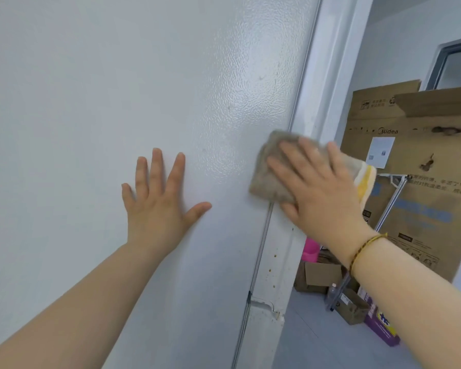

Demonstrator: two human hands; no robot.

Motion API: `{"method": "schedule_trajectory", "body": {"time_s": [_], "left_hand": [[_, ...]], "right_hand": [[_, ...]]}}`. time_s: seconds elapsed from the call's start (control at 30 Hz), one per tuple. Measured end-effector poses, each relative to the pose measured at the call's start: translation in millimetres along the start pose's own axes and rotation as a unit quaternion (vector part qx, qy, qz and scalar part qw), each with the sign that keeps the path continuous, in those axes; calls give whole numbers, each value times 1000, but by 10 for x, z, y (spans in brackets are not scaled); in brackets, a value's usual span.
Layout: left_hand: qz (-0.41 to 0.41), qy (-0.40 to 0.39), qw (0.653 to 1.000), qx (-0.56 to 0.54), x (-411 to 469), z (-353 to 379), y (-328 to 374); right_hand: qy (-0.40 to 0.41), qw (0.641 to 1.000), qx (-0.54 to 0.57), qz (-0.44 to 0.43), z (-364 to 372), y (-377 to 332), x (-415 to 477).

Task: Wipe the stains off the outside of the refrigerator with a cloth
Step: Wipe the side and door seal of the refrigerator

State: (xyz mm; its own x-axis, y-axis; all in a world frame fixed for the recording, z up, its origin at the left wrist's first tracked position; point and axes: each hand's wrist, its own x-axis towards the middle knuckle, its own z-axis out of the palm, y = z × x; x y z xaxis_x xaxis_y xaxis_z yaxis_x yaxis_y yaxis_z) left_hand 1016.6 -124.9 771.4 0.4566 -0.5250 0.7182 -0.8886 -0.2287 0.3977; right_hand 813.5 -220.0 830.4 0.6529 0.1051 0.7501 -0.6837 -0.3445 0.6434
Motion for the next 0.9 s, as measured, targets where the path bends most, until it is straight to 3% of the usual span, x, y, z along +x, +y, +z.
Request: {"method": "schedule_trajectory", "body": {"time_s": [0.1, 0.2, 0.37, 0.5, 0.63, 0.77, 0.9], "left_hand": [[-2, -7, 1000, 8, -2, -1, -6], [-2, -8, 1000, 11, -4, -1, -13], [5, -28, 999, 34, 7, -5, -26], [3, -37, 999, 37, 19, -34, -25], [10, -32, 999, 40, 14, -44, -17], [16, -27, 999, 6, 19, -36, -47], [119, 58, 991, -18, -186, 141, -192]], "right_hand": [[44, 994, 48, 82, 12, -73, 18], [32, 989, 116, 88, 41, -407, -344], [-85, 986, 122, -80, 32, -791, -1138], [-67, 977, 108, -170, 19, -448, -889], [24, 990, 113, -84, 49, -132, -521], [51, 994, 99, 2, 105, -277, -498], [32, 992, 116, -44, 109, -439, -660]]}}
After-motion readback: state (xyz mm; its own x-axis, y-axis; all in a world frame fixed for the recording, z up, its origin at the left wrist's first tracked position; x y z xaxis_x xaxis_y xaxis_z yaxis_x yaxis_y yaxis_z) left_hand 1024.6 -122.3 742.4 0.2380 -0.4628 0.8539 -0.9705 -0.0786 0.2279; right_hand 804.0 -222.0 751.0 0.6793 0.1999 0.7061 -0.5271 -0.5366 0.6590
